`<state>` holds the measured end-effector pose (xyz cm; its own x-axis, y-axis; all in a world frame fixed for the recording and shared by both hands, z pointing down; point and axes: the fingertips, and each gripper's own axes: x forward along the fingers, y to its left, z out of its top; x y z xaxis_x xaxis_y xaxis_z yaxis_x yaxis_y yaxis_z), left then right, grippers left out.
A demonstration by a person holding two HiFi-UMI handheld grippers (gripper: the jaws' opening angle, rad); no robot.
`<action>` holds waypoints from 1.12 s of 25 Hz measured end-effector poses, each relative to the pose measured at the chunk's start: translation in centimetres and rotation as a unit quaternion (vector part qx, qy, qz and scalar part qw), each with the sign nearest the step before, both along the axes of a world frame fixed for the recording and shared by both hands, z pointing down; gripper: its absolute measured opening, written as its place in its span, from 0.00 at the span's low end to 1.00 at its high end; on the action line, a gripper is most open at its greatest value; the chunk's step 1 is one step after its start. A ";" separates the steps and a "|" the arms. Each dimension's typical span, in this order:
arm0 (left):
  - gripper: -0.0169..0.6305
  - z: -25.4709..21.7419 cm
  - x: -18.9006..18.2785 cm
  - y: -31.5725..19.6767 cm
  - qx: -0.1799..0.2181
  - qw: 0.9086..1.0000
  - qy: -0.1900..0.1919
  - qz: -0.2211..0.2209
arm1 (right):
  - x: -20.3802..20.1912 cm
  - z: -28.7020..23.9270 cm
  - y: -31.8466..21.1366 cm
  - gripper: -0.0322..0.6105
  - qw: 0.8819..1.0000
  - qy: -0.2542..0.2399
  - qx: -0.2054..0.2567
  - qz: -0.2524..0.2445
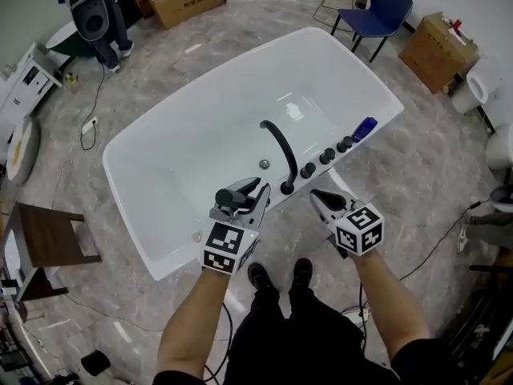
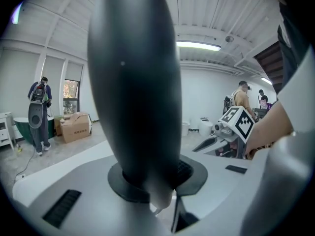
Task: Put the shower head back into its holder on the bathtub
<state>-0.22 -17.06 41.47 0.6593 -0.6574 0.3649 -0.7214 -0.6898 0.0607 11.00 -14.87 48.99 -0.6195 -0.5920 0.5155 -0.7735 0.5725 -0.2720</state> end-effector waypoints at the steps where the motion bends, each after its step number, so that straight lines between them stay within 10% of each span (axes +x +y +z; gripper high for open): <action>1: 0.15 0.9 0.2 0.1 -0.005 1.000 -0.001 -0.006 | 0.3 0.4 0.0 0.09 1.000 -0.002 -0.003 -0.001; 28: 0.15 19.2 1.1 -2.5 -0.054 0.994 -0.043 -0.088 | 1.2 12.1 0.7 0.08 0.997 -0.046 -0.064 -0.009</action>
